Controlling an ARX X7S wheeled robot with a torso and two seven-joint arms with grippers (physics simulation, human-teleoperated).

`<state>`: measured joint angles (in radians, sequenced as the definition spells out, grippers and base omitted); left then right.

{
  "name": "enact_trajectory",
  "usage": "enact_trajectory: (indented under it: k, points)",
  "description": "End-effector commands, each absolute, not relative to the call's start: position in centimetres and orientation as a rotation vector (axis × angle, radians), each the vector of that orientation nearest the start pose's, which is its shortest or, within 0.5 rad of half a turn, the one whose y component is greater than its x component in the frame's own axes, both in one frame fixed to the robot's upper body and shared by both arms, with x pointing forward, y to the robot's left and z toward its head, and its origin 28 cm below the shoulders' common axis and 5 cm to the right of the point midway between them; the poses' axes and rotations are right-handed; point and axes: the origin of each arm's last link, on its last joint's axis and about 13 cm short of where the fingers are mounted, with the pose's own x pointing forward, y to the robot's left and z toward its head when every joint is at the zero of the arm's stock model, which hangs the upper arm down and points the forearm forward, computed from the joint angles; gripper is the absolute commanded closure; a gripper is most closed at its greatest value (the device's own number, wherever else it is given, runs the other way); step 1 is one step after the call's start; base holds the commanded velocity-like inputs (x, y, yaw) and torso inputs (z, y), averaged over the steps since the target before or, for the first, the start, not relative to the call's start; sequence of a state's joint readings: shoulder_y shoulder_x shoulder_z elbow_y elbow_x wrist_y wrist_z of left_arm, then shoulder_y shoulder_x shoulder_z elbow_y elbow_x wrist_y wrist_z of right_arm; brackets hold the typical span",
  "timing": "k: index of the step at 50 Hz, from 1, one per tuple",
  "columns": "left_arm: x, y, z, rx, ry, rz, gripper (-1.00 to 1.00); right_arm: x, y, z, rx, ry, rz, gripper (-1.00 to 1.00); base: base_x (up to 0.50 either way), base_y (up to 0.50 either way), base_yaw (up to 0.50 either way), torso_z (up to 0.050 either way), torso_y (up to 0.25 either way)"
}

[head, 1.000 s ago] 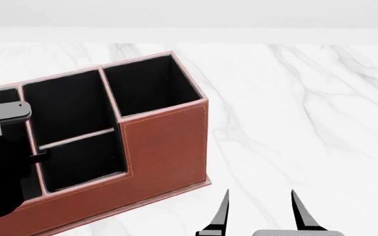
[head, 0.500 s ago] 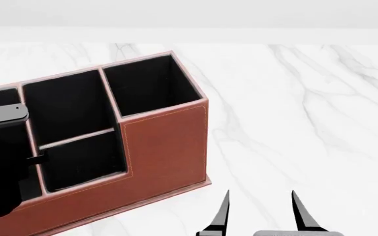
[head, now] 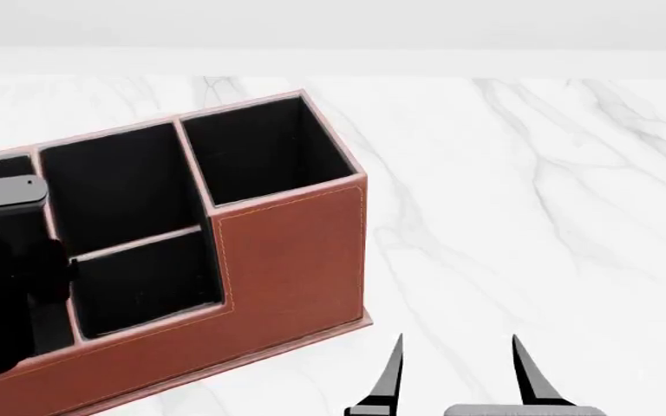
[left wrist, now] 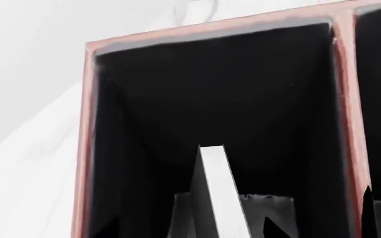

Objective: Pick up the book and place it in the left compartment of the caddy.

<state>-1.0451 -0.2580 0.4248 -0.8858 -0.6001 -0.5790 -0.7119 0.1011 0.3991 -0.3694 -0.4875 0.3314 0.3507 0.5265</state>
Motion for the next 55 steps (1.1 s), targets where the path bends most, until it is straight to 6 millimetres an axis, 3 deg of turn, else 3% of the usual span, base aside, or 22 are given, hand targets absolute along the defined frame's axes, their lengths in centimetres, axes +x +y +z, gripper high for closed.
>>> enact_trajectory:
  k: [1, 18, 39, 47, 55]
  points:
    - [38.5, 24.6, 12.3, 0.074, 0.499, 0.545, -1.0, 20.6, -9.0, 9.5, -0.067, -0.109, -0.027, -1.0, 0.0, 0.0, 0.0, 0.0, 0.0]
    - [36.0, 23.6, 14.7, 0.095, 0.39, 0.478, -1.0, 20.4, -9.1, 9.6, -0.068, -0.113, -0.03, -1.0, 0.0, 0.0, 0.0, 0.0, 0.0]
    - [33.9, 23.0, 16.2, 0.2, 0.324, 0.54, -1.0, 20.3, -9.1, 9.5, -0.071, -0.116, -0.03, -1.0, 0.0, 0.0, 0.0, 0.0, 0.0]
    - [32.4, 21.9, 17.8, 0.16, 0.269, 0.418, -1.0, 20.3, -9.1, 9.4, -0.071, -0.115, -0.028, -1.0, 0.0, 0.0, 0.0, 0.0, 0.0]
    - [30.8, 21.2, 19.0, 0.189, 0.225, 0.432, -1.0, 20.3, -9.1, 9.5, -0.069, -0.117, -0.027, -1.0, 0.0, 0.0, 0.0, 0.0, 0.0]
